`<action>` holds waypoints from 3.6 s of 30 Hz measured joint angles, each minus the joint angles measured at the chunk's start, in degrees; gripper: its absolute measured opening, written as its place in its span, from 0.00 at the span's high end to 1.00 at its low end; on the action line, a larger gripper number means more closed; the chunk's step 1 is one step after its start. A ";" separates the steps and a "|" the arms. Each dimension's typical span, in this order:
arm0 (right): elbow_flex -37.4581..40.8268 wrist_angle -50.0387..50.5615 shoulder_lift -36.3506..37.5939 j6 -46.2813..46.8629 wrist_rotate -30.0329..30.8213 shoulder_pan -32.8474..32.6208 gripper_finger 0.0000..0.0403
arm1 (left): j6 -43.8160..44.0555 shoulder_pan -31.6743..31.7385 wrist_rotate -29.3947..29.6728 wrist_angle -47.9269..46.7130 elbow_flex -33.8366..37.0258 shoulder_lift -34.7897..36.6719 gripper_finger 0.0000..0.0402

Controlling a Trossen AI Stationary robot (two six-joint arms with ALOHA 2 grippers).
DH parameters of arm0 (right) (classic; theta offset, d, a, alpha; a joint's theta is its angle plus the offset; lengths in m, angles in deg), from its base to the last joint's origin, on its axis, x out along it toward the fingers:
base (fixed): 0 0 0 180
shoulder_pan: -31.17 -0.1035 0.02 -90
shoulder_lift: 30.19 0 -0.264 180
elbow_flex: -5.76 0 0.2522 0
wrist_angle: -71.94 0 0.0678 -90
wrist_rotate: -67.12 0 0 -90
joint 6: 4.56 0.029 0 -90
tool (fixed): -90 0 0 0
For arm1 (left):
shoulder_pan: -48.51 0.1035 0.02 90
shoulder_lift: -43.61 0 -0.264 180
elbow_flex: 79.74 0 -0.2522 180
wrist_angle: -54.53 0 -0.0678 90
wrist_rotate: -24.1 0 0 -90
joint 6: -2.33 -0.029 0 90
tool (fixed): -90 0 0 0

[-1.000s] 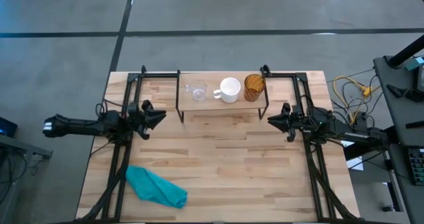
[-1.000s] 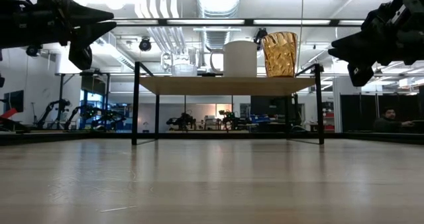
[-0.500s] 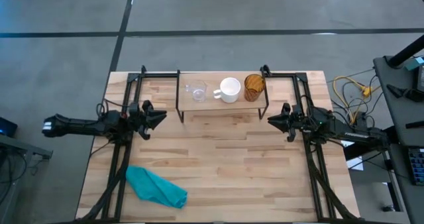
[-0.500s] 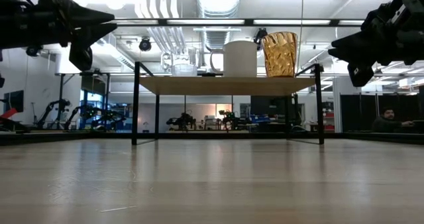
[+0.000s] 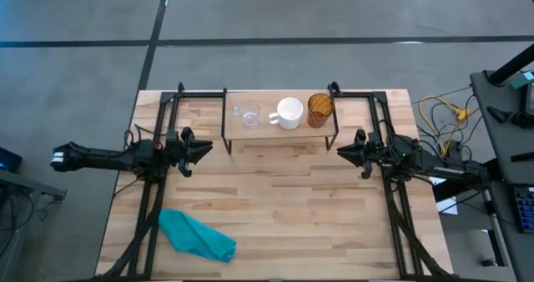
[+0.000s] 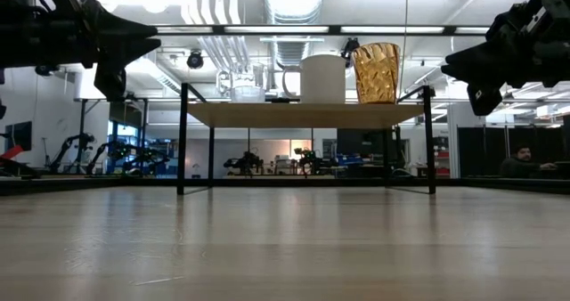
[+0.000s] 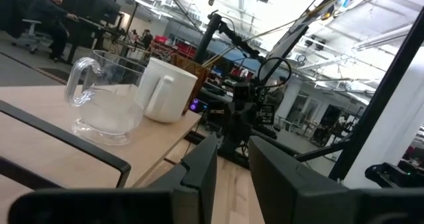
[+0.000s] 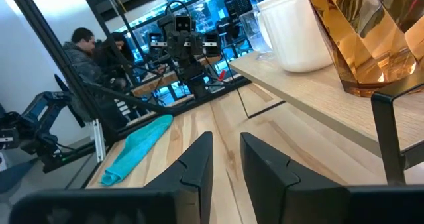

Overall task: Stack small to large cups/mugs on shelf
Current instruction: Return to Home Position

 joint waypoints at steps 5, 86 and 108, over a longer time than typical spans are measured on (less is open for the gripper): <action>0.00 -0.02 0.00 0.00 0.02 -0.01 0.80 | -0.02 0.00 0.00 0.01 0.00 -0.41 0.81; -0.02 0.00 0.00 -0.01 0.05 0.00 0.83 | -0.03 0.00 0.00 0.00 0.00 -0.55 0.81; -0.02 0.00 0.00 0.00 0.04 -0.01 0.83 | -0.04 0.00 0.00 0.01 0.00 -0.55 0.81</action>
